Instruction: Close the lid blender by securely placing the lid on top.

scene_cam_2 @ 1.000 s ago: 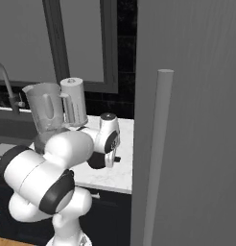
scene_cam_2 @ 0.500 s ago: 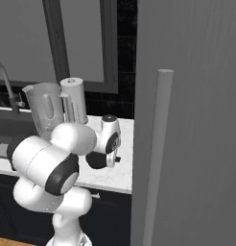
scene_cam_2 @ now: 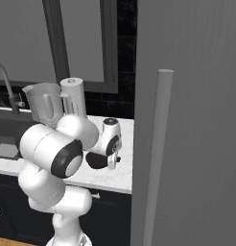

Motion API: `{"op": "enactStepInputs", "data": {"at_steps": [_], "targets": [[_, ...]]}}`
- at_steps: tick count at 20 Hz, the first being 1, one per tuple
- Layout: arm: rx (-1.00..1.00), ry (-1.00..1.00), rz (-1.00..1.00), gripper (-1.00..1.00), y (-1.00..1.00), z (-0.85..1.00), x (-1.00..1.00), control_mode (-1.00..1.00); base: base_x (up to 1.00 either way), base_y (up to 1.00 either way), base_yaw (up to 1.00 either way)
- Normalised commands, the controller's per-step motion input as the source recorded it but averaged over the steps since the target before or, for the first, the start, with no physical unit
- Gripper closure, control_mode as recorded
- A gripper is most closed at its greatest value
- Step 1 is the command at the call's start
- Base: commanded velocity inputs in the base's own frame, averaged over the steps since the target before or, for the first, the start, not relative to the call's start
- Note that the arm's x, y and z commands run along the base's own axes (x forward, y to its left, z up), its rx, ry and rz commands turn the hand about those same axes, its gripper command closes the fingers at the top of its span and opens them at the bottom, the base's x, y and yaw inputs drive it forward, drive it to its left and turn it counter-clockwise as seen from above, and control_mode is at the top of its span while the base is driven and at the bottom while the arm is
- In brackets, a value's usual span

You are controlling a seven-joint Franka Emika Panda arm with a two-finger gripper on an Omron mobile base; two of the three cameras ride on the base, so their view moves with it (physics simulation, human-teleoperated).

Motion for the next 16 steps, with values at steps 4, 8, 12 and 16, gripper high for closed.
{"op": "enactStepInputs", "data": {"at_steps": [4, 8, 12, 16], "targets": [[0.00, 0.00, 0.00, -1.00, 0.00, -0.38, 0.02, -1.00, 0.00, 0.00, 0.00], [0.00, 0.01, 0.00, -1.00, 0.04, -0.41, 0.01, -1.00, 0.00, 0.00, 0.00], [0.00, 0.02, 0.00, 1.00, 0.00, -0.47, 0.00, -1.00, 0.00, 0.00, 0.00], [0.00, -0.01, 0.00, 1.00, 0.00, -0.14, -0.03, -1.00, 0.00, 0.00, 0.00]]}}
